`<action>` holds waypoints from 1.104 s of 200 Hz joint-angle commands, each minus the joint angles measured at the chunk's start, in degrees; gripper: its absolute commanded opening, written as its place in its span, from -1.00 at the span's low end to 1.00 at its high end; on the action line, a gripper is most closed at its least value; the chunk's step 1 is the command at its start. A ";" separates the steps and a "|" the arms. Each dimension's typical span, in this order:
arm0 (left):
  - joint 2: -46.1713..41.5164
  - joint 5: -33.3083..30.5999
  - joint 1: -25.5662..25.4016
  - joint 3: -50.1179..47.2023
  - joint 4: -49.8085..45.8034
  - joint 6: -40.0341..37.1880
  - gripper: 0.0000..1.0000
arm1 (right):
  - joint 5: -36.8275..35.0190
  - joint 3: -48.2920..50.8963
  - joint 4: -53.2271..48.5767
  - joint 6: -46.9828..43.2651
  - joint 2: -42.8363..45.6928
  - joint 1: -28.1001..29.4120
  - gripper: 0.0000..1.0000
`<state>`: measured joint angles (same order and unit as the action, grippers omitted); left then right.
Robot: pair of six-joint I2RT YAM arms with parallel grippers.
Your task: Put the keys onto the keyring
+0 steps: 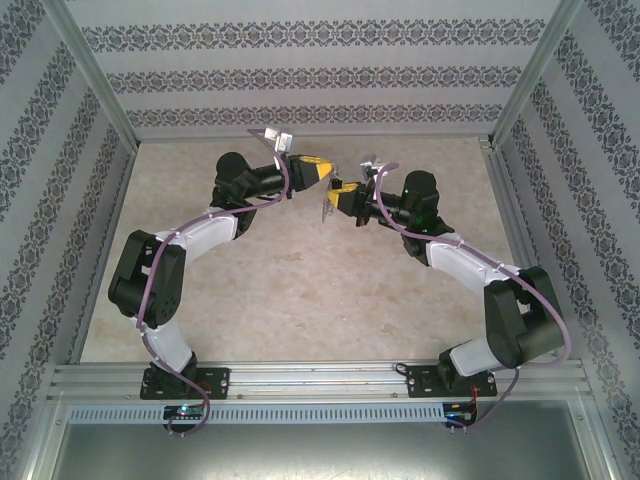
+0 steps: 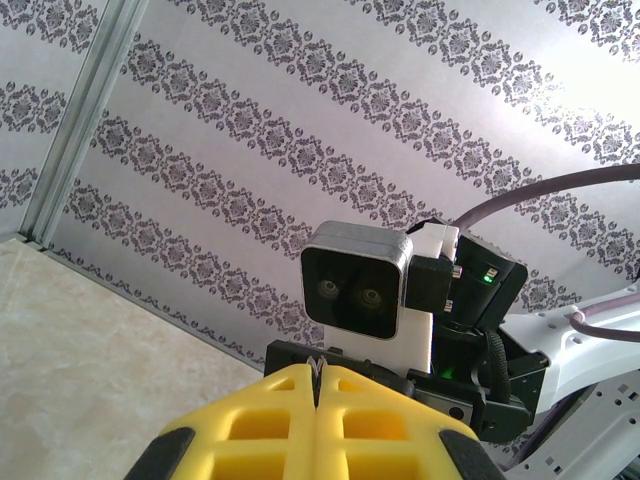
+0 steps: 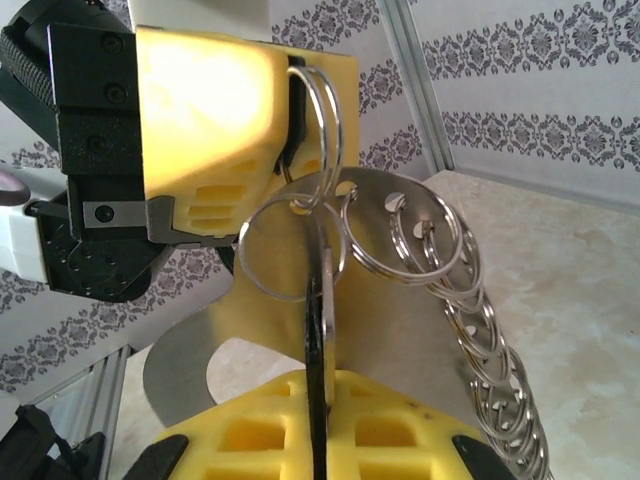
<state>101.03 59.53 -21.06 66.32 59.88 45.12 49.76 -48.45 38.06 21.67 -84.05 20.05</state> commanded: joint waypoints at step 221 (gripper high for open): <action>-3.12 -1.25 -0.56 -1.11 1.82 -2.42 -1.00 | -0.49 6.85 -4.08 -2.23 5.75 -2.14 -0.22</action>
<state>100.44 58.83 -21.06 65.21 59.77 44.53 50.57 -44.23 32.77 19.57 -83.05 20.47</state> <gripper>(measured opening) 0.049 0.388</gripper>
